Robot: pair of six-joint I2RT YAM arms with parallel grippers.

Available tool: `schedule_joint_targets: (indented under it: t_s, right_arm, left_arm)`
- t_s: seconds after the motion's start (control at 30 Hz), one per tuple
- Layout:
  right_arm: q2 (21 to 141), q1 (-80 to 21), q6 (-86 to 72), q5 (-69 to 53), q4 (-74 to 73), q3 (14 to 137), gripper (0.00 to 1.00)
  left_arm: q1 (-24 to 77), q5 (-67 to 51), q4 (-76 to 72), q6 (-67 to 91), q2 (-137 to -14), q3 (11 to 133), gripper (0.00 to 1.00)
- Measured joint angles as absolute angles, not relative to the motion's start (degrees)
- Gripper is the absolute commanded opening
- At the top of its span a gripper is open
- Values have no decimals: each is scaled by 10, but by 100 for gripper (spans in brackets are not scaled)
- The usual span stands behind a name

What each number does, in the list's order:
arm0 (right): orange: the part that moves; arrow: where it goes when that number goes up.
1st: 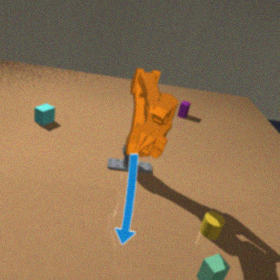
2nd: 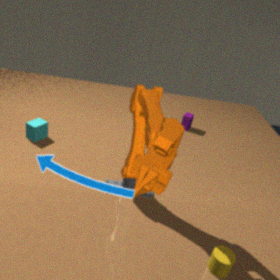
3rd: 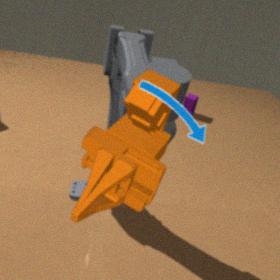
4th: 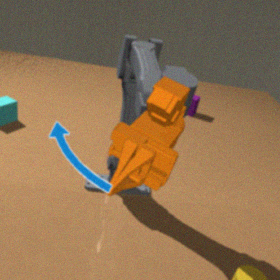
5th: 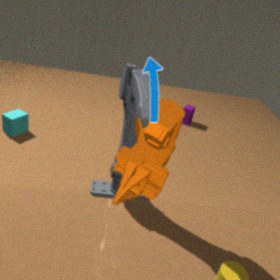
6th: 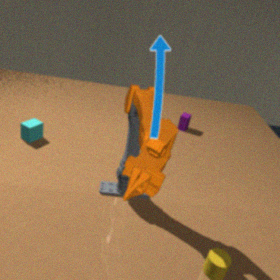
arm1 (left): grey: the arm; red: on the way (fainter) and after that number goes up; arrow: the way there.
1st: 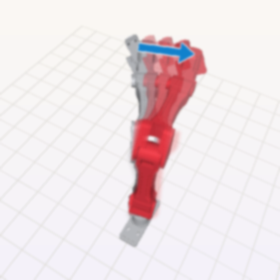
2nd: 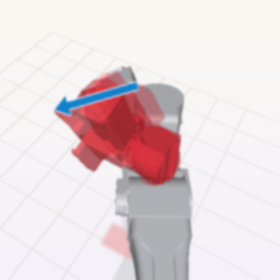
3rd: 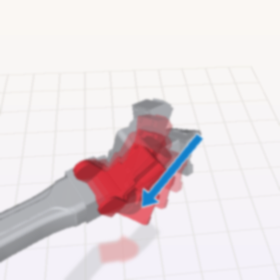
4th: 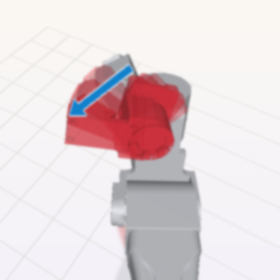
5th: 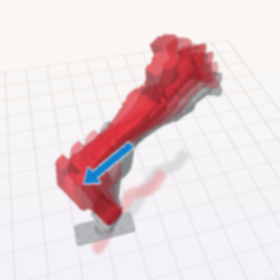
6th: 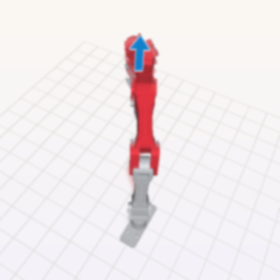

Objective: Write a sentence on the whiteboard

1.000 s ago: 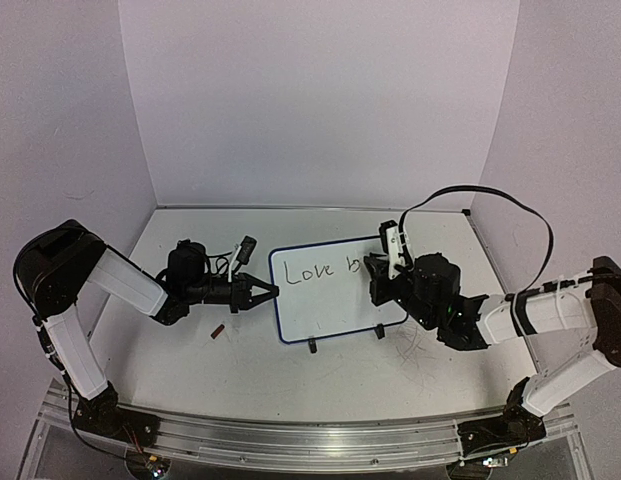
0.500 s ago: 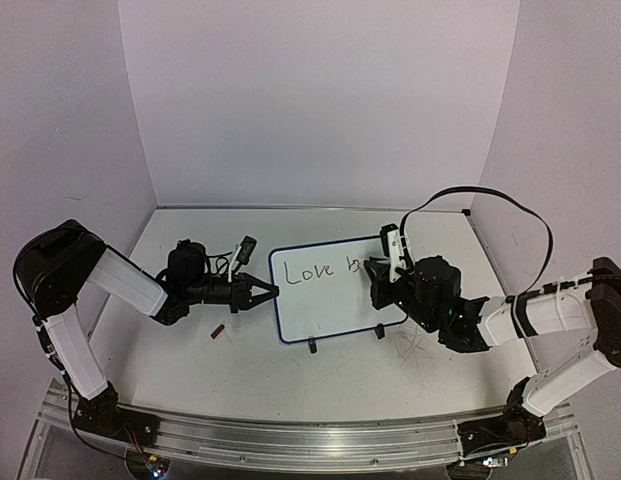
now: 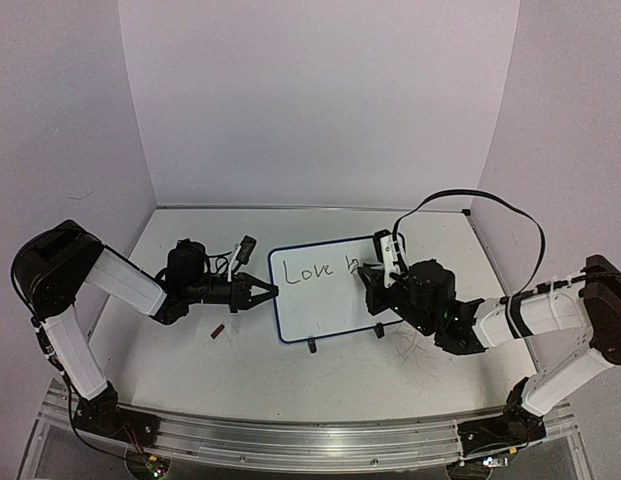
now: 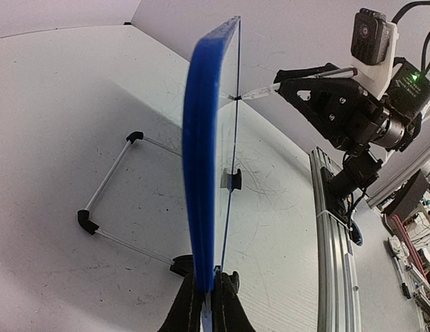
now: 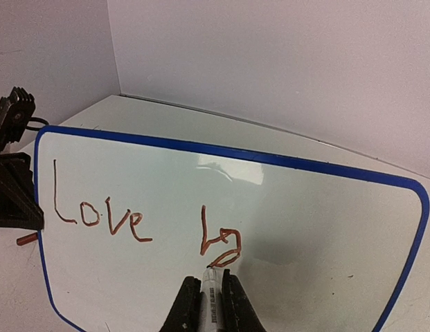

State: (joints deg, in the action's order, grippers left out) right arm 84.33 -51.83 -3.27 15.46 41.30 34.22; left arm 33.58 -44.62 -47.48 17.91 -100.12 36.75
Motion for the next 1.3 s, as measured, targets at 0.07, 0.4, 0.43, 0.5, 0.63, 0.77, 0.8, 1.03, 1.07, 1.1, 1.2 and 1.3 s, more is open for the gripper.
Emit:
schedule_joint_targets:
  t_s: [0.07, 0.4, 0.43, 0.5, 0.63, 0.77, 0.8, 1.03, 1.07, 1.1, 1.2, 1.3]
  right_arm:
    - [843, -518, -32, 154, 413, 344, 0]
    - [827, -518, -31, 154, 415, 349, 0]
    - [809, -518, -31, 155, 414, 340, 0]
    - [768, -518, -28, 158, 414, 317, 0]
    - [685, -517, 0, 176, 421, 280, 0]
    - [729, -512, 30, 195, 415, 315, 0]
    - [740, -511, 32, 193, 411, 323, 0]
    - [779, -509, 61, 124, 367, 362, 0]
    - [779, -510, 65, 121, 366, 362, 0]
    - [779, -510, 67, 120, 368, 361, 0]
    - [779, -510, 72, 121, 378, 349, 0]
    - [779, -510, 75, 126, 382, 338, 0]
  left_arm:
    - [336, -446, -475, 179, -1001, 368, 0]
    - [336, -444, -474, 178, -1001, 368, 0]
    - [336, -444, -474, 178, -1001, 368, 0]
    - [336, -443, -474, 178, -1001, 368, 0]
    - [336, -443, -474, 178, -1001, 368, 0]
    - [336, -442, -474, 178, -1001, 368, 0]
    - [336, -442, -474, 178, -1001, 368, 0]
    - [336, -442, -473, 178, -1001, 368, 0]
    - [336, -442, -473, 178, -1001, 368, 0]
    - [336, -442, -473, 178, -1001, 368, 0]
    - [336, -441, -469, 178, -1000, 368, 0]
    - [336, -438, -464, 178, -997, 368, 0]
